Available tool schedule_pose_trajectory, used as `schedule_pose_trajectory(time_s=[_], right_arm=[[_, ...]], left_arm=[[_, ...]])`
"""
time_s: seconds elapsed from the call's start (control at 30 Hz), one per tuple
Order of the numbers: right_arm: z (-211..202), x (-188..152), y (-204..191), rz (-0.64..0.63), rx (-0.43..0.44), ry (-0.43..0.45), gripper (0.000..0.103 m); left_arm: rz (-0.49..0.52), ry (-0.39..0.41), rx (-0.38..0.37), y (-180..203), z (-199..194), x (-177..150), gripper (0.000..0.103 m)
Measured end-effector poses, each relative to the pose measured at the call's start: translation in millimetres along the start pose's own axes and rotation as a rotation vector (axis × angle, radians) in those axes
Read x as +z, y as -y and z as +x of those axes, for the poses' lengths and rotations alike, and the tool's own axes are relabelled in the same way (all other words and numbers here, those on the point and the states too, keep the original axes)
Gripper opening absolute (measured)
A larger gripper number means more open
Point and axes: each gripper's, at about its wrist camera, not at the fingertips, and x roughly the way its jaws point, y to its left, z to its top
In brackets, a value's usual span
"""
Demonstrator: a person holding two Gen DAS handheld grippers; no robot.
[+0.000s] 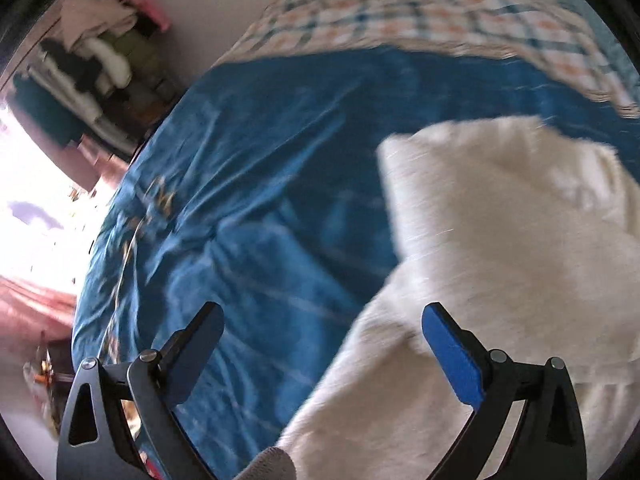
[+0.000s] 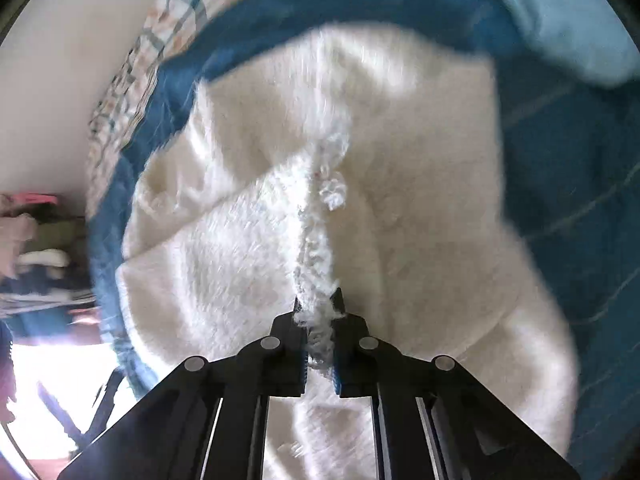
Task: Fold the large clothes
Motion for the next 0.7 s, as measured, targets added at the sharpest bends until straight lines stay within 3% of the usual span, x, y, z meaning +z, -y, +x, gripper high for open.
schedule_pose_trajectory(time_s=[0.07,0.13,0.2,0.27,0.33,0.4,0.53,0.63,0.7], right_arm=[[-21.3,3.6,13.3,0.059,-0.015,0.067,0.008],[-36.4,7.2,31.2,0.098,-0.107,0.129,0.008],[-28.9,11.2,40.0,0.096,-0.105,0.074,0.010],[-21.0,10.4,43.8,0.080,-0.086,-0.007,0.019],[-32.1,7.8,42.3,0.045,-0.136,0.003,0.048],[-56.9,-4.9,48.0,0.021,-0.173,0.045,0.058],[-89.6,-27.0,78.2,0.062,-0.280,0.051,0.059],[-85.7,-37.9,99.7,0.058,-0.334,-0.002,0.059],[-69.5,-43.7,105.6,-0.010,-0.376,-0.069,0.059]], left_arm=[[0.000,-0.013,-0.003,-1.9,6.7,-5.1,0.101],[0.025,-0.007,-0.001,3.7,10.6,-6.8,0.101],[0.071,0.001,-0.002,16.4,16.9,-7.1,0.101],[0.119,-0.001,0.011,26.9,25.5,-4.6,0.101],[0.183,-0.016,0.036,42.0,41.8,-4.6,0.101],[0.242,-0.017,0.084,53.4,55.5,-5.3,0.101],[0.265,-0.008,0.084,51.5,61.4,-7.9,0.101],[0.285,0.001,0.076,50.9,57.6,-14.3,0.101],[0.278,-0.008,0.071,52.1,56.3,-17.3,0.101]])
